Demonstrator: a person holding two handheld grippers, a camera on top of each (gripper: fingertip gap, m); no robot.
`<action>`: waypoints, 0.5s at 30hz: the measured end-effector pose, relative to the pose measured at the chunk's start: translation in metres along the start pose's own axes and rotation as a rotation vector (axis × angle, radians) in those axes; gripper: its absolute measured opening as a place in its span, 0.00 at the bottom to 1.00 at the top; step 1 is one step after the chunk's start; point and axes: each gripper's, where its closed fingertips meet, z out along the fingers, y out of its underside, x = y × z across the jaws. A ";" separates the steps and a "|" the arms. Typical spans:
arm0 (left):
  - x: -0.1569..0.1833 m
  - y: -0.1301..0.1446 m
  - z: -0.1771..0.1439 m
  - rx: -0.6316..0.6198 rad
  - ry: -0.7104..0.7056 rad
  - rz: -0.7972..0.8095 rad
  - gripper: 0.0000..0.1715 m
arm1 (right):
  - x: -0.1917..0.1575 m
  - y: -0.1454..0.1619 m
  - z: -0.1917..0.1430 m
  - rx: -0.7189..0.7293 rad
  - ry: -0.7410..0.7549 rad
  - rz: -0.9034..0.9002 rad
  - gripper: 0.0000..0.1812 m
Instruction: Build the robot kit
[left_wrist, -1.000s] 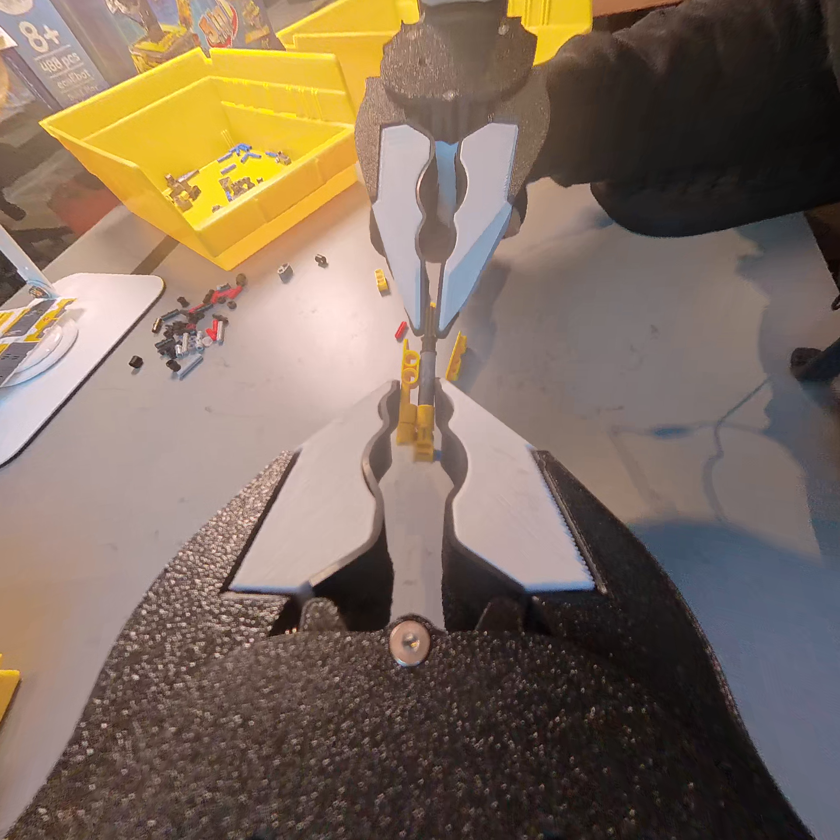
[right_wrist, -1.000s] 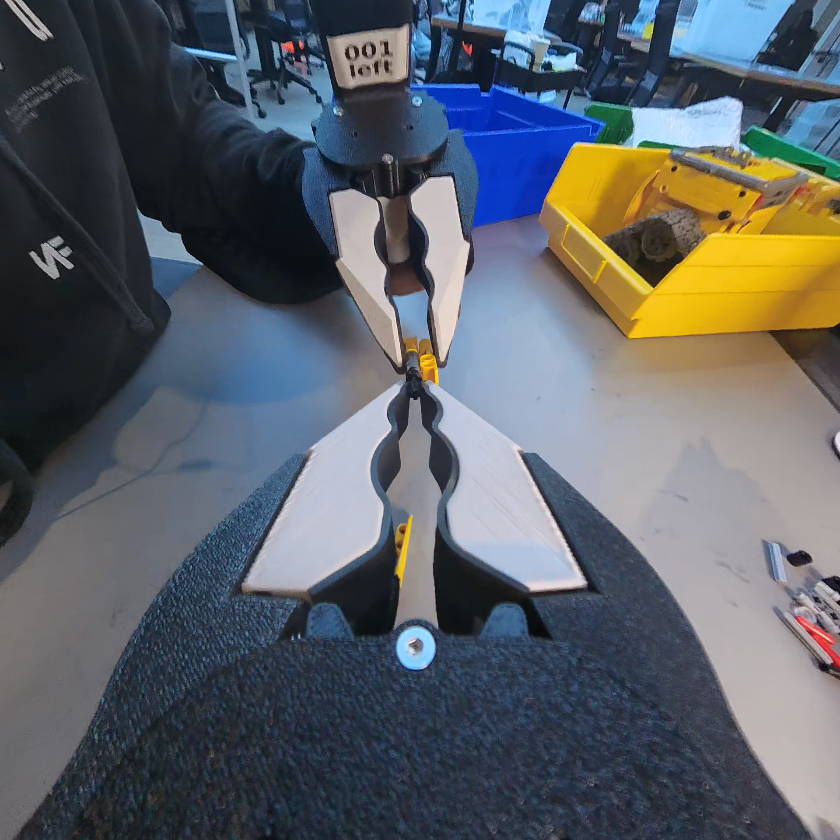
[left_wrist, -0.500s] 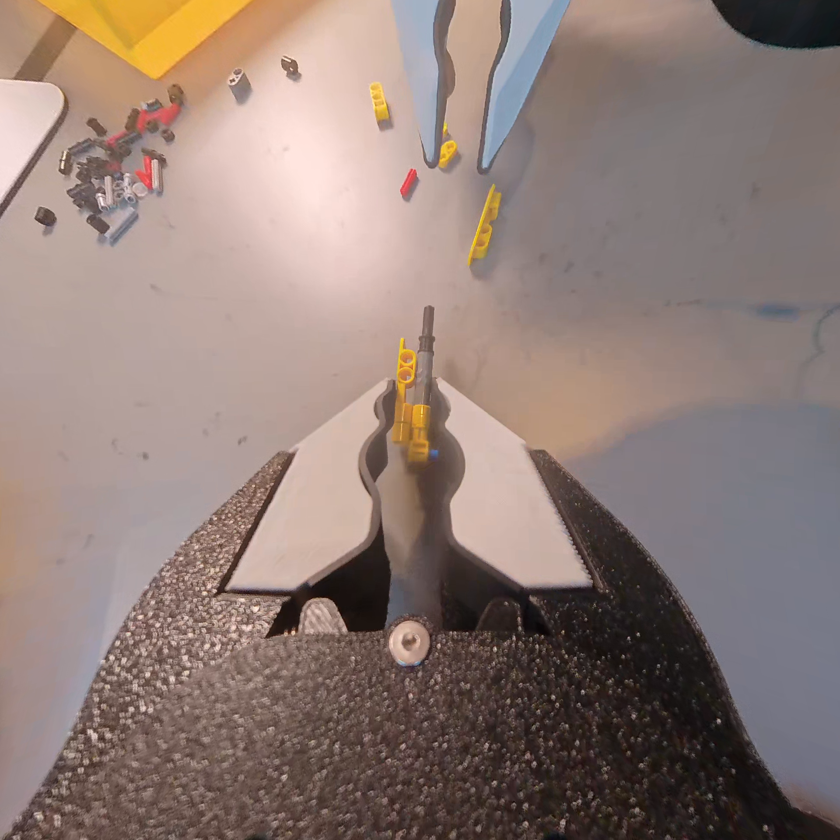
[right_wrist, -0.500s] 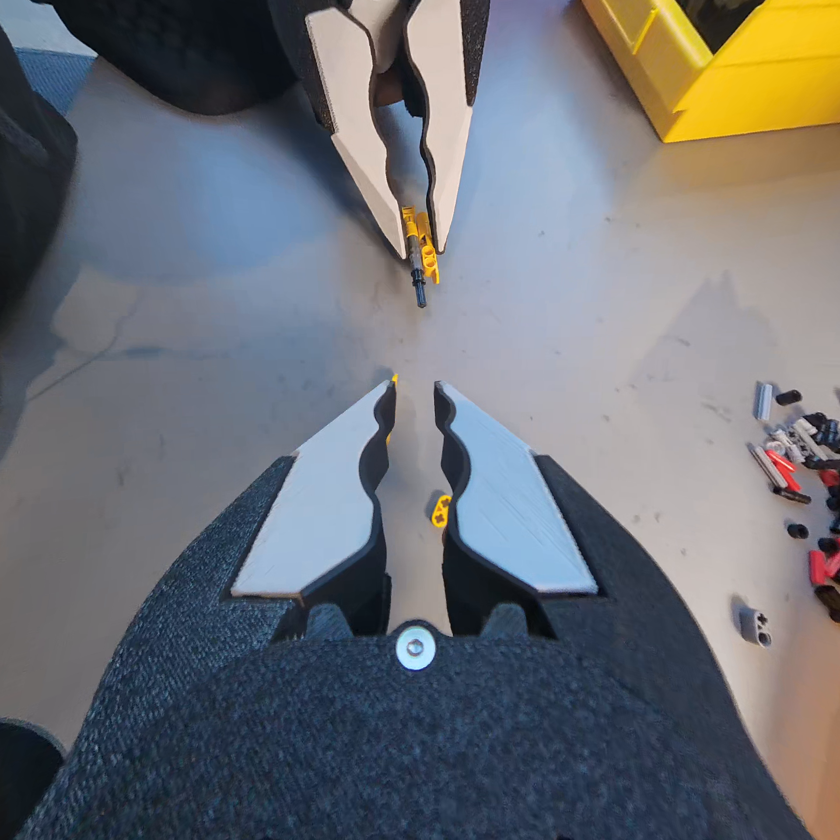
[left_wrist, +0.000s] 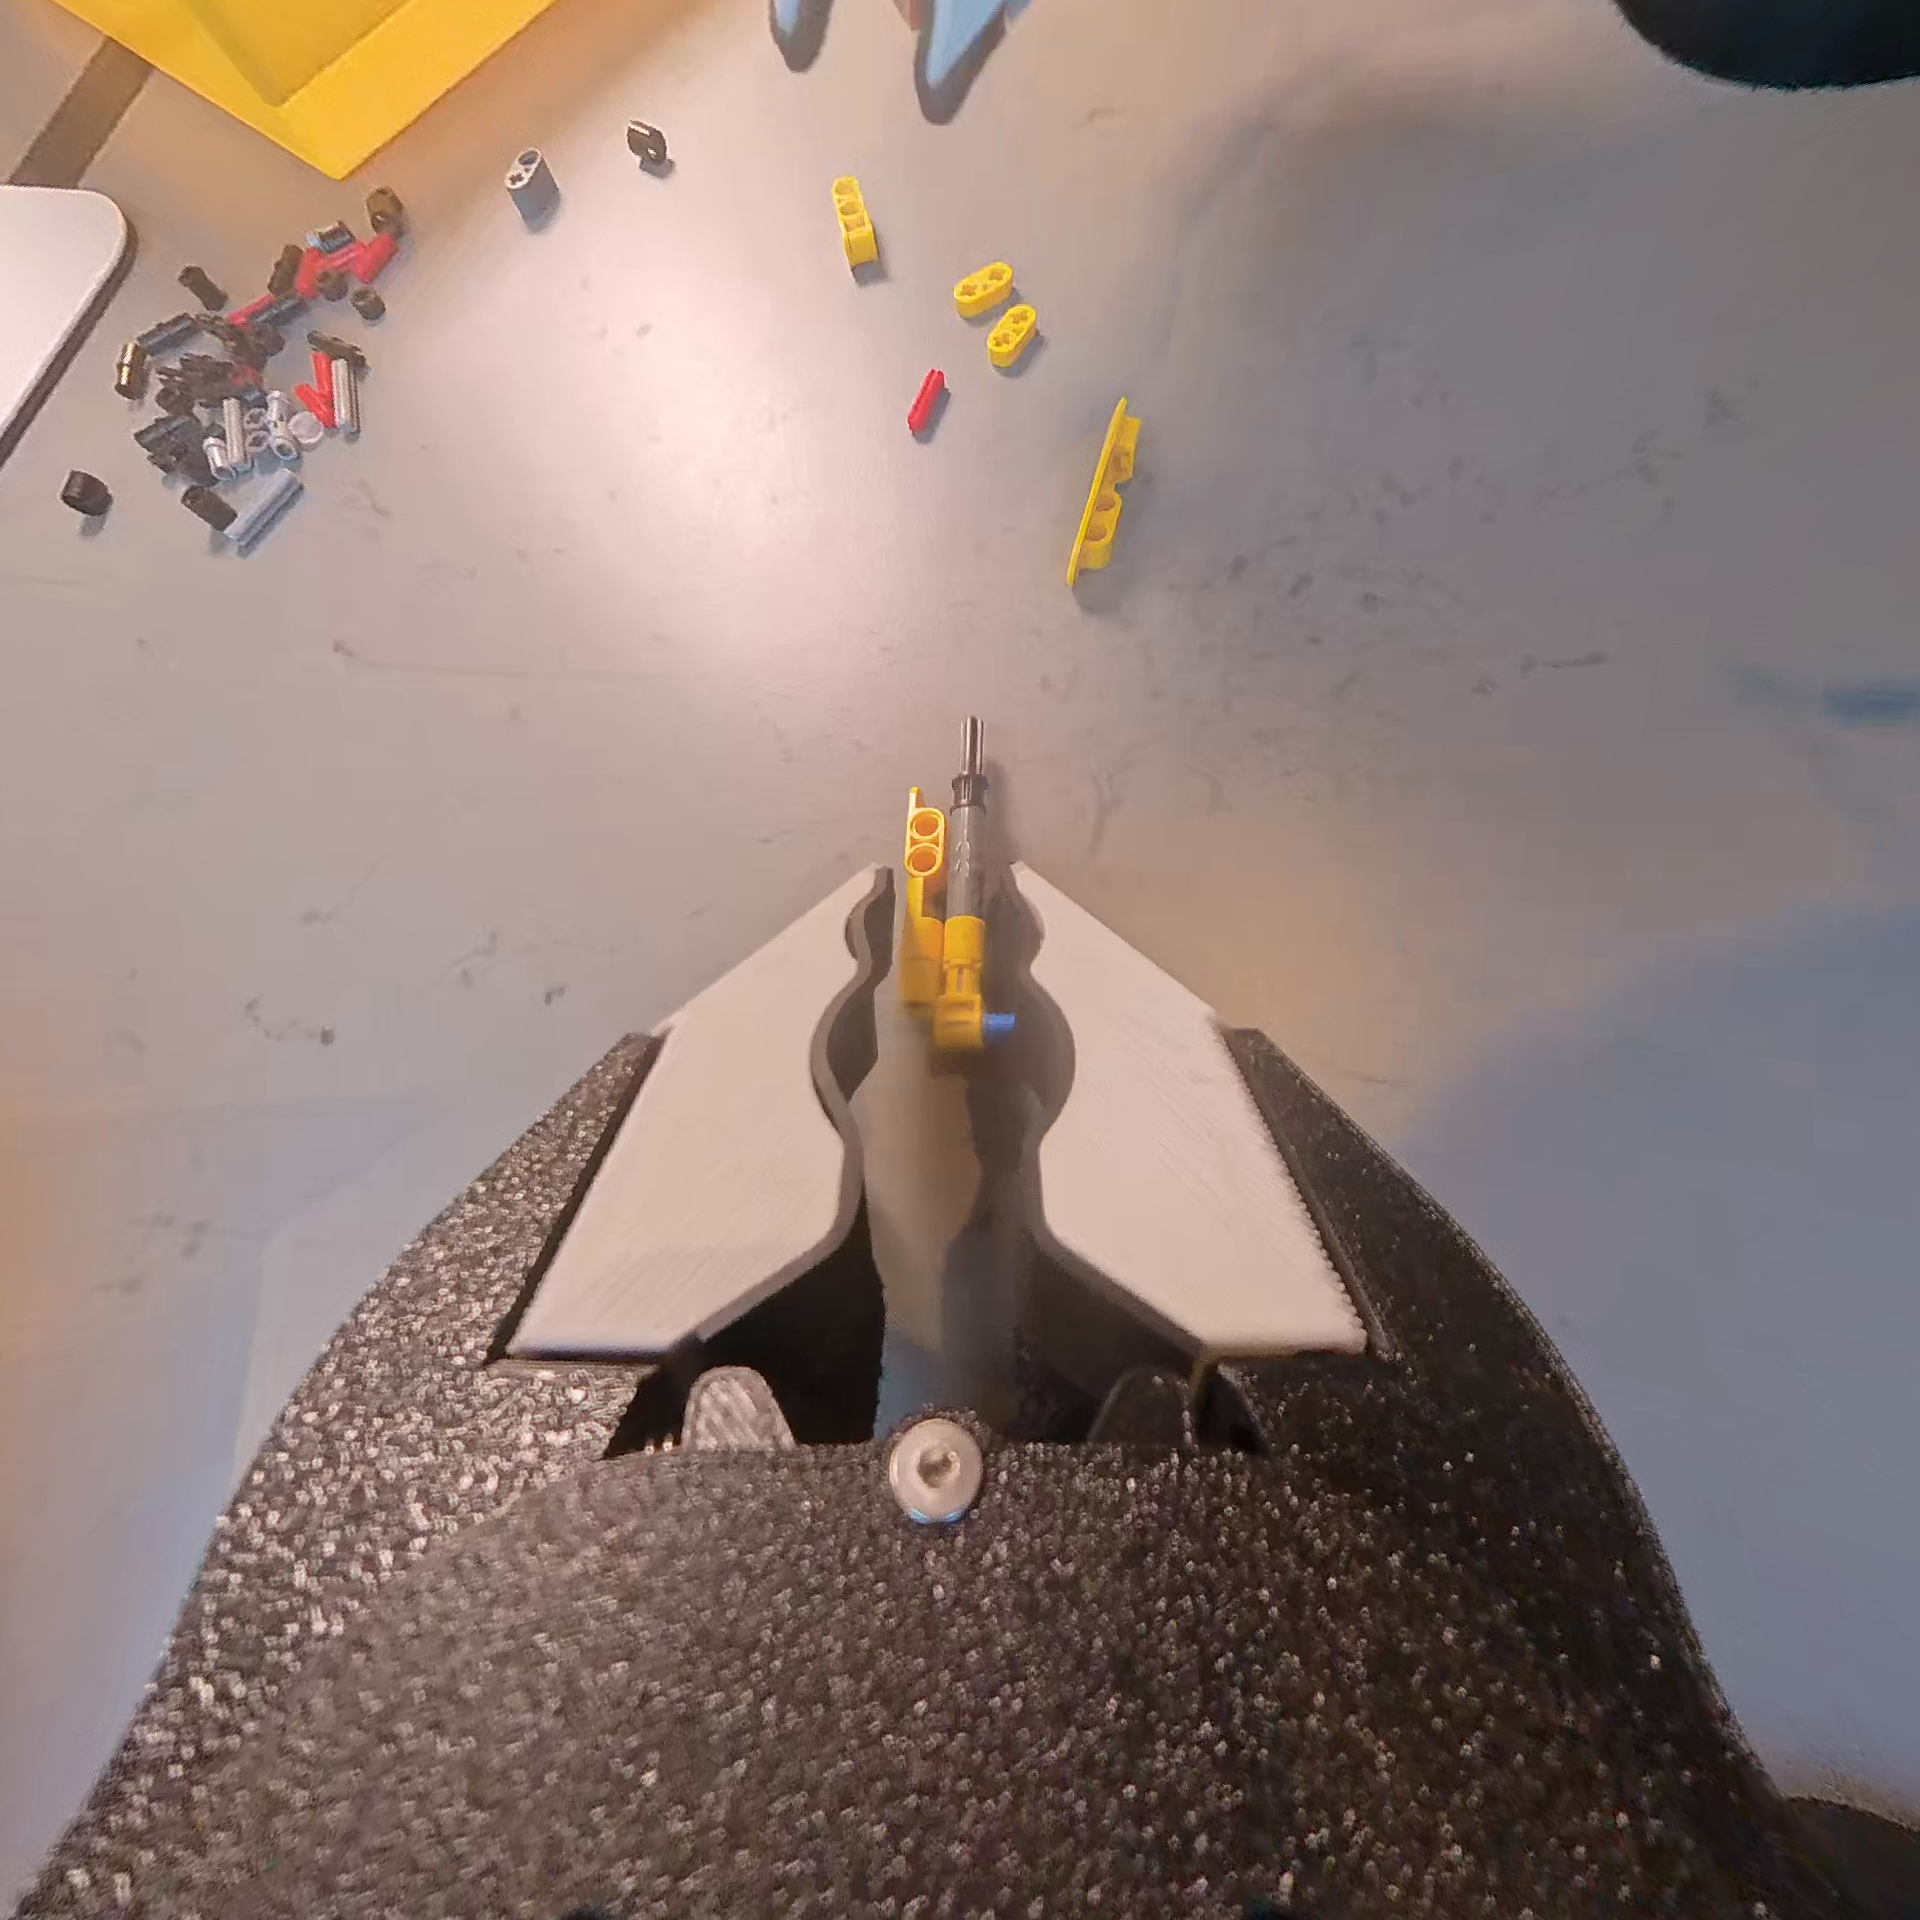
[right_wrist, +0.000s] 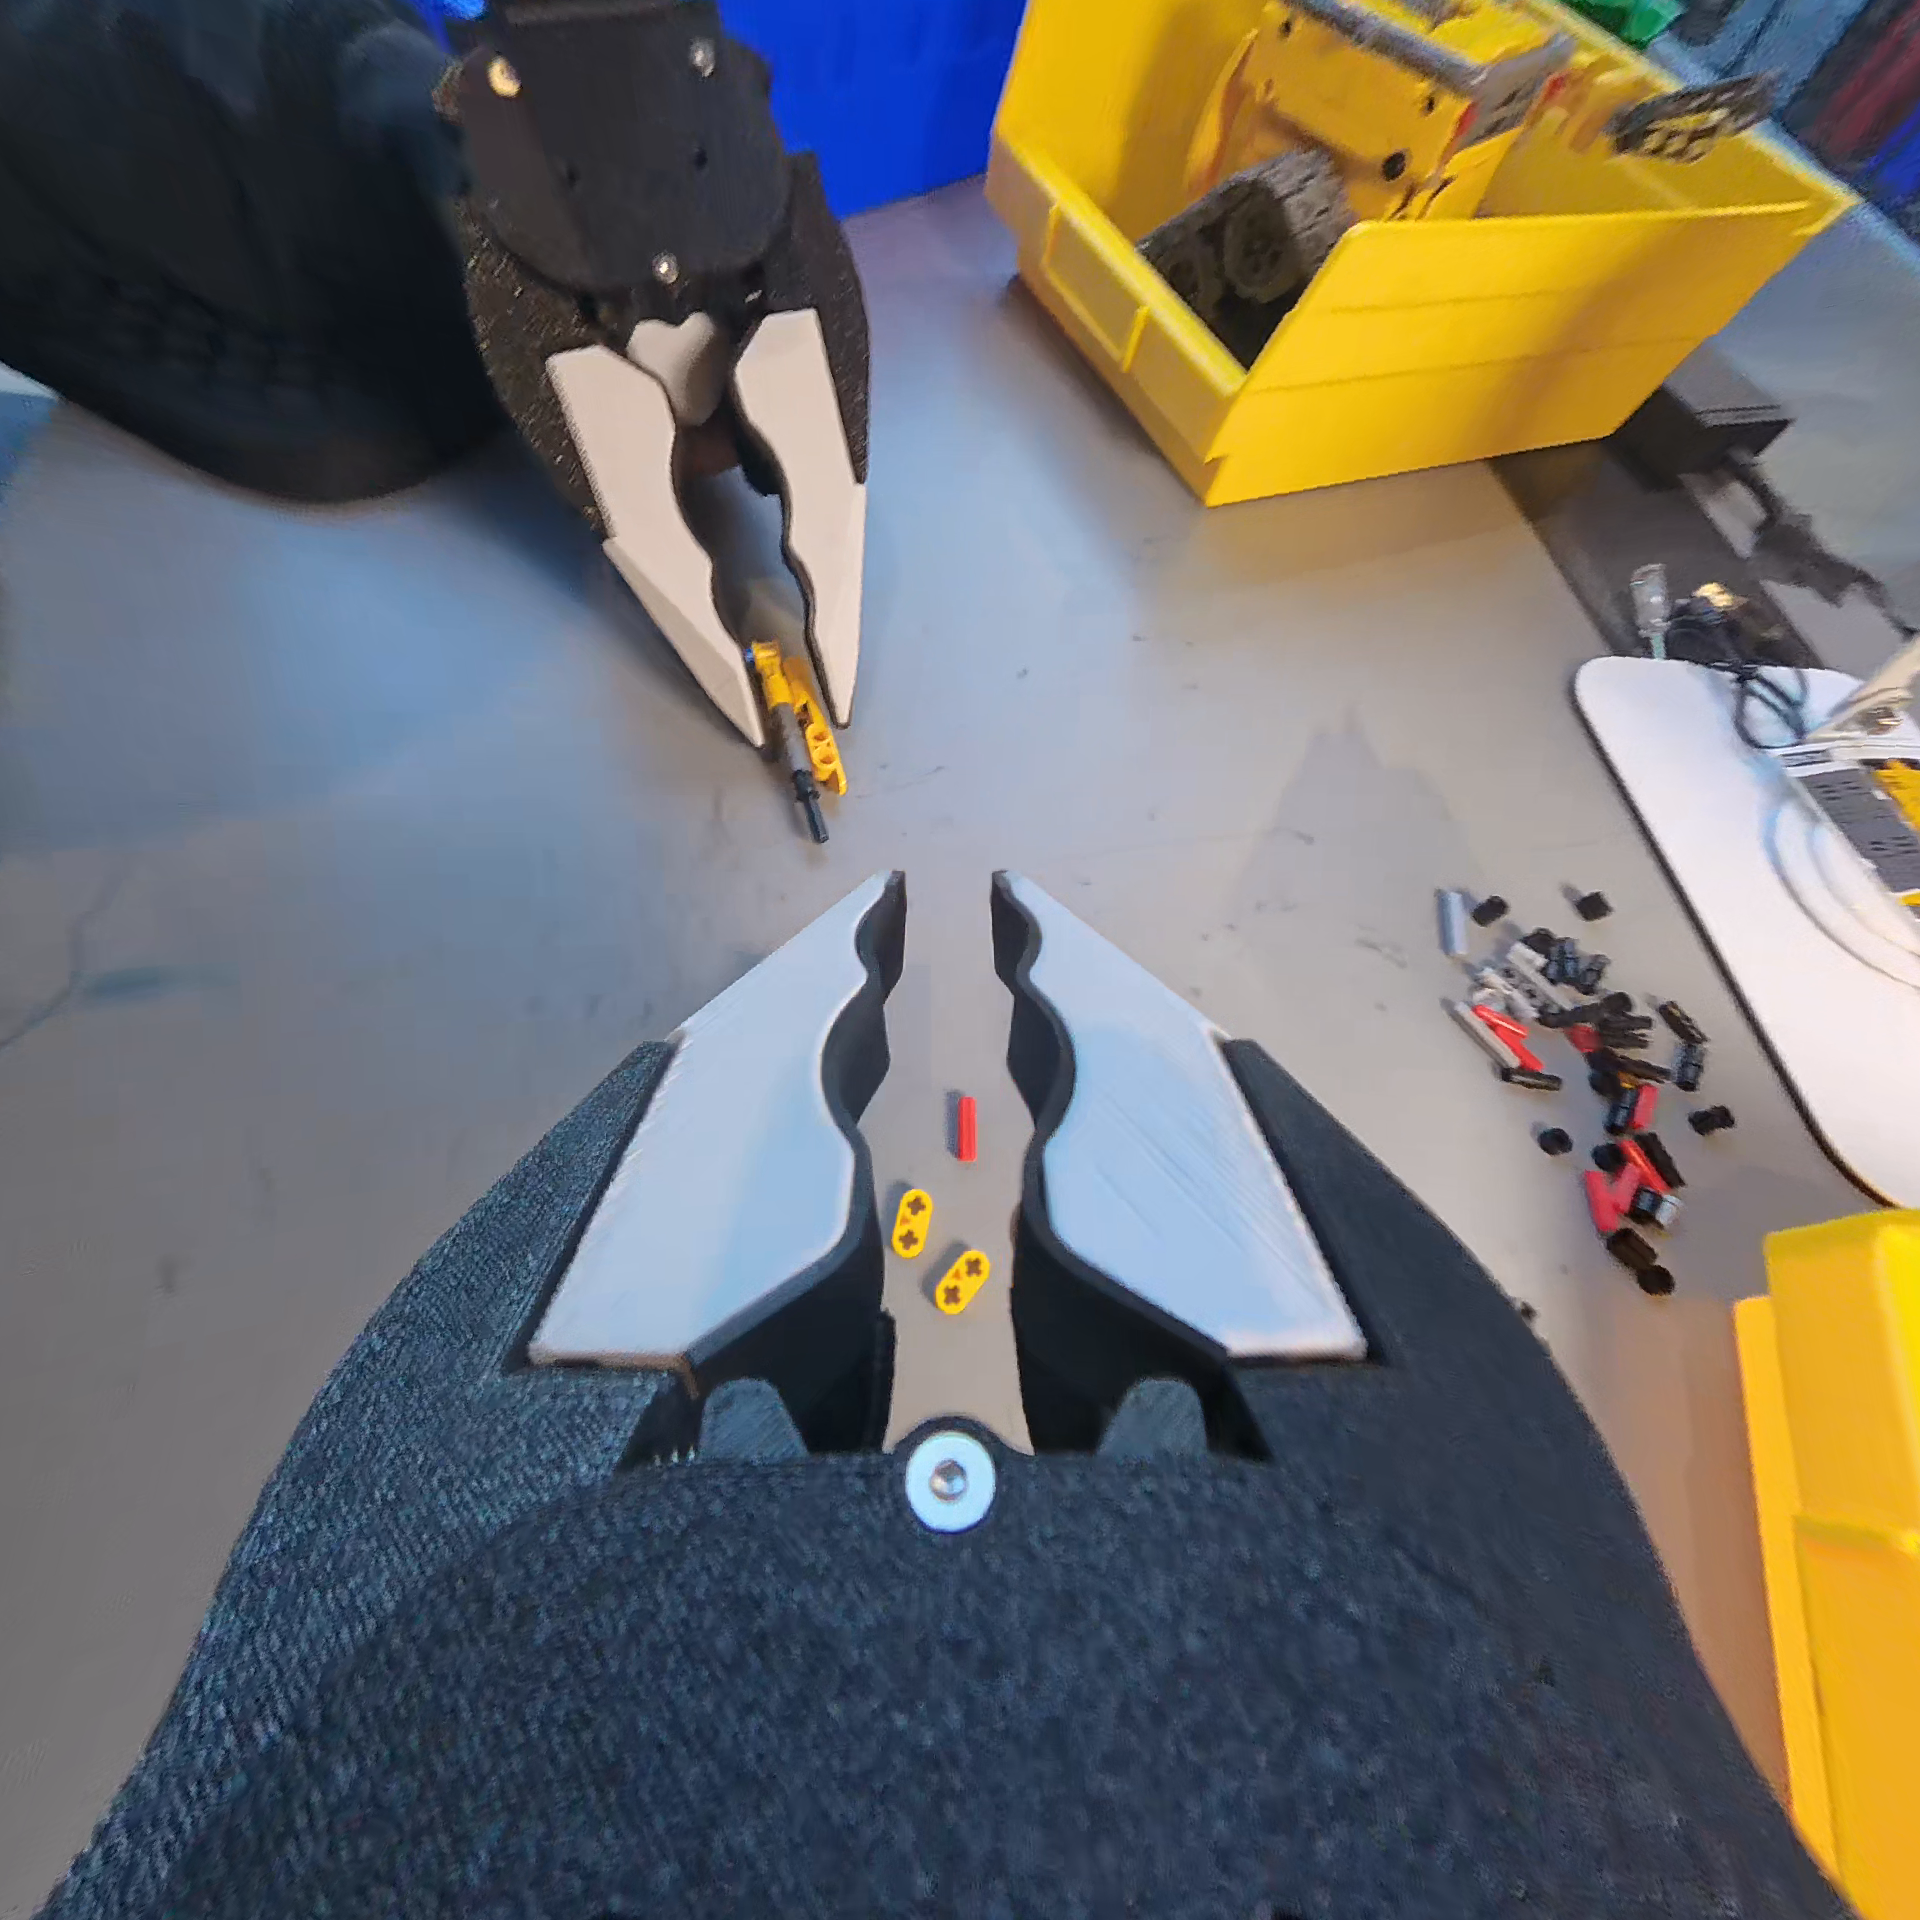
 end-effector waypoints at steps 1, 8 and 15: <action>0.000 0.000 -0.001 0.004 0.001 -0.003 0.11 | 0.003 -0.002 -0.002 0.017 0.025 0.009 0.09; 0.000 0.001 -0.002 0.008 0.014 -0.018 0.12 | 0.011 0.003 -0.012 0.098 0.172 0.100 0.09; 0.001 0.005 0.000 -0.011 0.022 -0.011 0.08 | 0.025 0.003 -0.023 0.175 0.249 0.128 0.09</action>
